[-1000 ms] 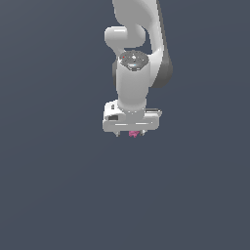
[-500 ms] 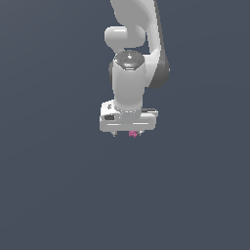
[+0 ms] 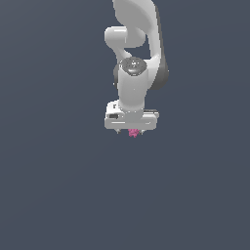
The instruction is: Pick up the object and move it to a goal position.
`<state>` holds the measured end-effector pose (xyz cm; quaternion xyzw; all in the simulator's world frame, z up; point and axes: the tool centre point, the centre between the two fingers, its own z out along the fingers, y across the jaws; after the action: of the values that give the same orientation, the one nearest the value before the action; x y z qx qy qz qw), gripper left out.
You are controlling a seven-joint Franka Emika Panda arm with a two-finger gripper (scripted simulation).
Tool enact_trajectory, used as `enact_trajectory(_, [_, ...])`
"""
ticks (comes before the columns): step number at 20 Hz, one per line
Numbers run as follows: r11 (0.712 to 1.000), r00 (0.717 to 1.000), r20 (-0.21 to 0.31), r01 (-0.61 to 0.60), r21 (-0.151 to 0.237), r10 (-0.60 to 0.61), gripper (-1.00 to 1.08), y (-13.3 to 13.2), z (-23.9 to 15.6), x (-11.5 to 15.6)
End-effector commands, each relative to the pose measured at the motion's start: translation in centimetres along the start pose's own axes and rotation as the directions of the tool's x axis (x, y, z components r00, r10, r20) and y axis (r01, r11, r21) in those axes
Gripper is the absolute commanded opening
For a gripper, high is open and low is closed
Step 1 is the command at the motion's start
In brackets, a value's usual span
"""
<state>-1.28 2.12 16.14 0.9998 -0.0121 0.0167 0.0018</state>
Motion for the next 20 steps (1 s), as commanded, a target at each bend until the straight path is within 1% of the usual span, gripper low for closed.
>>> enact_trajectory(1, [1.0,1.0,0.005,-0.03,0.001,0.03,1.0,-0.5,1.0,-1.3])
enact_trajectory(8, [0.991,0.991,0.02,-0.134,0.001,0.134,1.0,-1.7,4.2,-6.0])
enact_trajectory(12, [0.984,0.984,0.026,-0.179,-0.001,0.179,1.0,-2.2,5.4,-8.1])
enact_trajectory(16, [0.978,0.977,0.03,-0.21,-0.003,0.21,1.0,-2.4,6.2,-9.7])
enact_trajectory(20, [0.974,0.973,0.033,-0.227,-0.004,0.227,1.0,-2.6,6.6,-10.6])
